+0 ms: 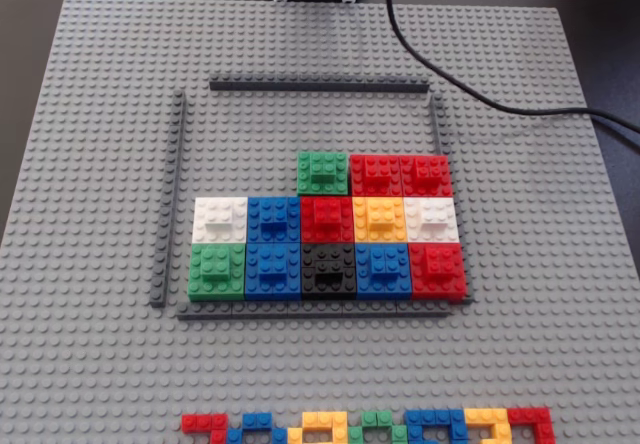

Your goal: Grab the cube and place it into the grid

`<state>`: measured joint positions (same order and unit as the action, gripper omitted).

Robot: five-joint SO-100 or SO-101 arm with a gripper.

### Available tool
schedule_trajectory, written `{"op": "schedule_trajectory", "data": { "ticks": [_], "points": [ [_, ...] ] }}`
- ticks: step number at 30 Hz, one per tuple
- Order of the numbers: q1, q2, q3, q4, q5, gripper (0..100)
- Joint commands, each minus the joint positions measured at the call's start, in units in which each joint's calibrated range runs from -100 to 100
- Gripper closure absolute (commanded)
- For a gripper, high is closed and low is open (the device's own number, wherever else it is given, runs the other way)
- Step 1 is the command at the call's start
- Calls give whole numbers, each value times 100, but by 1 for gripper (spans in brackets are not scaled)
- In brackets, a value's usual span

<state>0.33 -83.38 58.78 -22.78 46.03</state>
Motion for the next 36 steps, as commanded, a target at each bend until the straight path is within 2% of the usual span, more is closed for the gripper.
{"op": "schedule_trajectory", "data": {
  "ticks": [1,12,24,36],
  "points": [
    [-7,-648,642,-325,-10,100],
    [-7,-1619,2518,-755,-68,100],
    [59,-1662,3941,-1166,-44,100],
    [-73,-1662,4113,-550,-107,100]
  ]
}}
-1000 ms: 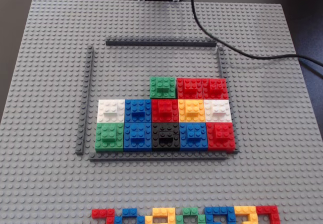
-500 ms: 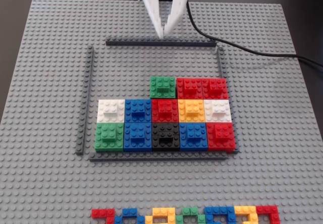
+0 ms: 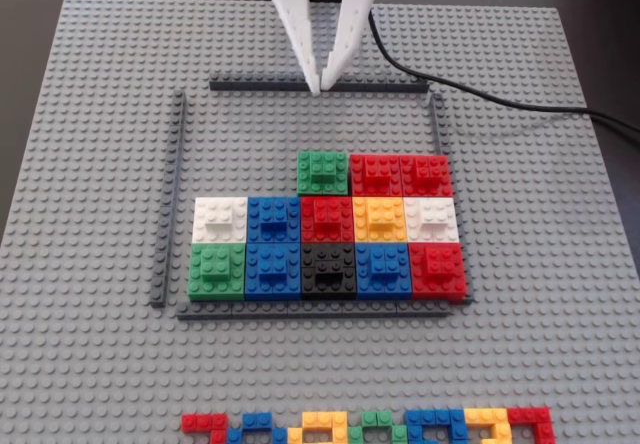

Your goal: Grab the cube and place it into the grid

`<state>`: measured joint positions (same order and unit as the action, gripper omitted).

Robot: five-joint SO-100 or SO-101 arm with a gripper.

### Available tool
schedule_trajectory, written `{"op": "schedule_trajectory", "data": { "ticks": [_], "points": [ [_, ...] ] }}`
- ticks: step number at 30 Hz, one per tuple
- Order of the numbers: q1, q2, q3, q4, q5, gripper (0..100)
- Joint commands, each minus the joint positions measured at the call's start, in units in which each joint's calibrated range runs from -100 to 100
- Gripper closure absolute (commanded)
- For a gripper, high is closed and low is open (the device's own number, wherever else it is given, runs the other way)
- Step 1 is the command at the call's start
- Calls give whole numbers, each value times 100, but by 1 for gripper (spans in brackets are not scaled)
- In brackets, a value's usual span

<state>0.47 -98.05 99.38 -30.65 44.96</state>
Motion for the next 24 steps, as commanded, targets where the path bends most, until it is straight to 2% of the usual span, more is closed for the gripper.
{"op": "schedule_trajectory", "data": {
  "ticks": [1,5,14,24],
  "points": [
    [-88,-195,53,314,0,100],
    [-125,-195,53,676,88,100],
    [-228,-195,53,1247,-112,100],
    [-346,-195,53,1467,-288,100]
  ]
}}
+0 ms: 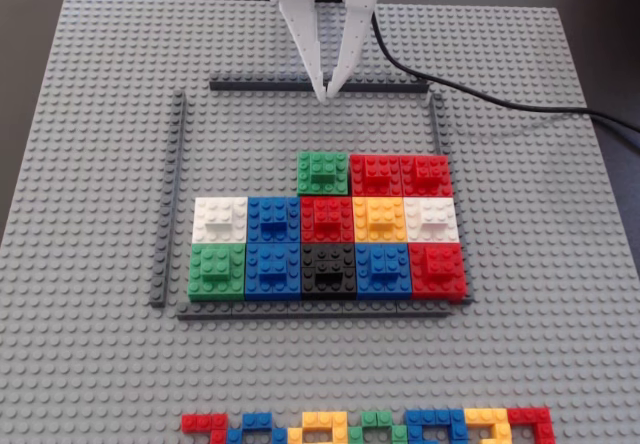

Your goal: Grab the cube and place it into the grid

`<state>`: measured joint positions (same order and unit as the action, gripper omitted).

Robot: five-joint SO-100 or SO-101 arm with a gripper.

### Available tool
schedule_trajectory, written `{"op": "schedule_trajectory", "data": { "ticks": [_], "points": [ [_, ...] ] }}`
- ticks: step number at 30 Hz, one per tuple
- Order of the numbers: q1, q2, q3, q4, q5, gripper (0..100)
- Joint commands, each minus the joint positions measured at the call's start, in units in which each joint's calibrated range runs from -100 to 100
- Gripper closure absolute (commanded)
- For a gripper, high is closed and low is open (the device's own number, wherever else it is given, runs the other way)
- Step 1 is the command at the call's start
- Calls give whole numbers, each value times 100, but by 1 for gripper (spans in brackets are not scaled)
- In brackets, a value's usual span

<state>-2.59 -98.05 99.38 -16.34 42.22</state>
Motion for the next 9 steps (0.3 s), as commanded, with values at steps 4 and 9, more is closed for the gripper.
{"op": "schedule_trajectory", "data": {
  "ticks": [4,9],
  "points": [
    [-40,-195,53,61,-15,100],
    [-40,-195,53,56,-5,100]
  ]
}}
